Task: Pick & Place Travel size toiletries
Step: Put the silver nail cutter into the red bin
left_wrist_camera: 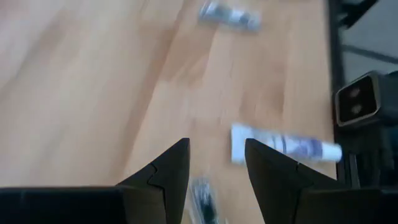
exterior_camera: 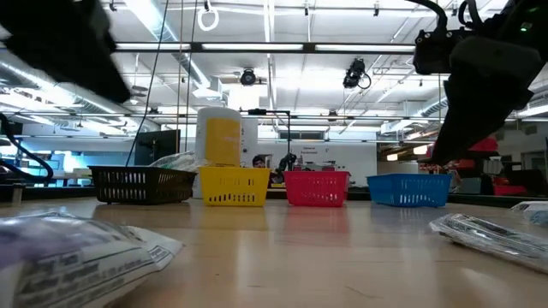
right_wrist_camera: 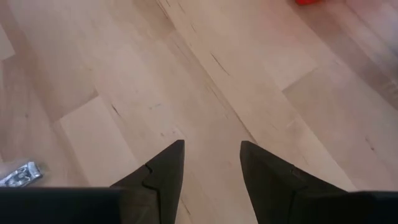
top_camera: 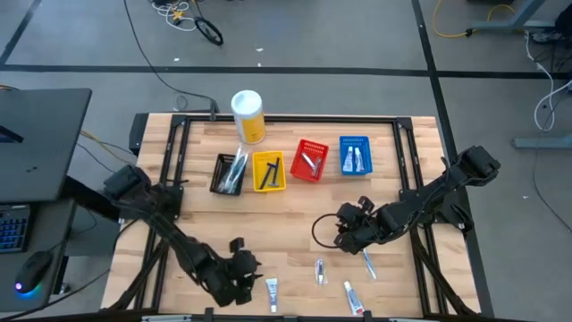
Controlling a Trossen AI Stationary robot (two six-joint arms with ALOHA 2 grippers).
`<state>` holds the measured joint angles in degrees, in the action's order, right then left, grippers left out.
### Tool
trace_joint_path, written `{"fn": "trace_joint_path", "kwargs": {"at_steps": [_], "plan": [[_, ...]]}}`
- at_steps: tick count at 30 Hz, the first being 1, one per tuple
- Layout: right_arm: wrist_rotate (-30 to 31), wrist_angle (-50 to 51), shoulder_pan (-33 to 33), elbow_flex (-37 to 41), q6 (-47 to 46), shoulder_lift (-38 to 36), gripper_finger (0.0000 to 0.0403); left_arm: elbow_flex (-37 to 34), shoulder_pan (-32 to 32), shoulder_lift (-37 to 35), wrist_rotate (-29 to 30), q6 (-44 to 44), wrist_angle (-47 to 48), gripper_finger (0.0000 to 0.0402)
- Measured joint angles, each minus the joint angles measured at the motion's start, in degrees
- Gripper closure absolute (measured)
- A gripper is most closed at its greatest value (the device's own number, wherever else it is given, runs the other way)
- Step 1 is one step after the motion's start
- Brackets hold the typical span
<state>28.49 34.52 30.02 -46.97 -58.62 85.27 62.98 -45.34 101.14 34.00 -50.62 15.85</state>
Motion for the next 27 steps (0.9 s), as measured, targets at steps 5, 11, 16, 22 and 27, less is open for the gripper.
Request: {"fn": "trace_joint_path", "kwargs": {"at_steps": [5,11,16,22,27], "plan": [[0.00,-0.45,0.00,-0.01,0.63,0.00,0.0236,4.02,-2.06,2.81,-4.18,-13.91,8.28,0.0237],[0.02,-0.76,0.00,0.01,2.39,0.00,0.0236,4.00,-3.51,7.41,-6.27,-21.26,7.79,0.0237],[0.02,-1.47,0.00,0.00,2.83,0.00,0.0236,3.93,-3.15,9.85,-7.25,-22.62,9.80,0.0237],[0.55,-2.49,0.00,0.01,3.66,0.00,0.0236,4.08,-1.85,10.68,-8.42,-20.40,10.54,0.0252],[1.49,-2.97,0.00,0.01,4.07,0.00,0.0236,4.18,-0.46,11.23,-9.23,-18.94,11.39,0.0303]]}}
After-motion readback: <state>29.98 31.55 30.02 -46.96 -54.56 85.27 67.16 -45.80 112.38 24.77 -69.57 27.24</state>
